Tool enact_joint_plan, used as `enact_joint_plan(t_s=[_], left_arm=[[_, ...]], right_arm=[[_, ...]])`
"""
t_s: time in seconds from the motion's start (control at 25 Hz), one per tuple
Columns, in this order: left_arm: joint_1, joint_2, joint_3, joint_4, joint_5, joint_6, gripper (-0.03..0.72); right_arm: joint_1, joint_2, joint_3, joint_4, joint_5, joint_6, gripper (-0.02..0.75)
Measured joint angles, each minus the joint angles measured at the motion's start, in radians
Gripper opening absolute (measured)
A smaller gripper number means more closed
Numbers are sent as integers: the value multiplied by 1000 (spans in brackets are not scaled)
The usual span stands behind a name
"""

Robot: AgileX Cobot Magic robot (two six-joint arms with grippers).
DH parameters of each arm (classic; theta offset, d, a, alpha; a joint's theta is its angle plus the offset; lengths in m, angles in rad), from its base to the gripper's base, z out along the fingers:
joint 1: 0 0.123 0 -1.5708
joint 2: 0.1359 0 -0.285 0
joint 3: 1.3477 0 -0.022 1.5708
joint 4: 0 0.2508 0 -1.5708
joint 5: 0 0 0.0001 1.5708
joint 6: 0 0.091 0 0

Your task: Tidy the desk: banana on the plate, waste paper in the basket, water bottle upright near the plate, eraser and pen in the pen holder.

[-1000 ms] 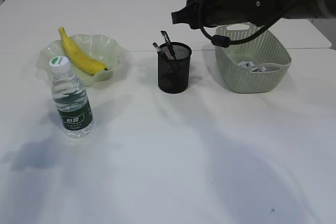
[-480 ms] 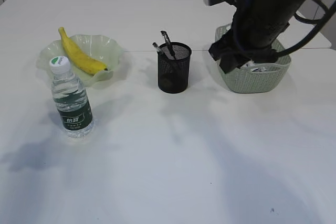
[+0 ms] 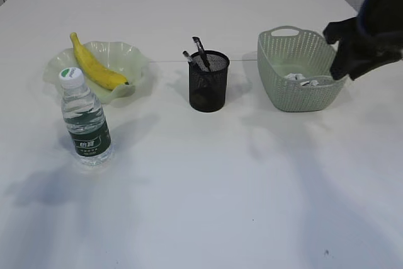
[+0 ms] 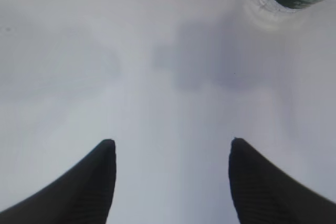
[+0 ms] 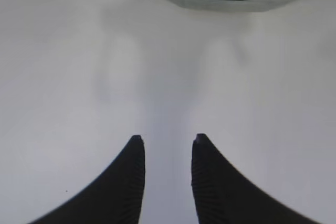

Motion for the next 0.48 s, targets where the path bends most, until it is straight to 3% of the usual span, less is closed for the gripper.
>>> enact_joint_plan(t_s=[0.2, 0.48], left_arm=[[0, -90, 0, 36, 51, 6, 475], [0, -247, 0, 82, 163, 9, 454]], right_arm=[[-55, -136, 142, -70, -27, 39, 237], [-59, -419, 410, -36, -89, 43, 239]])
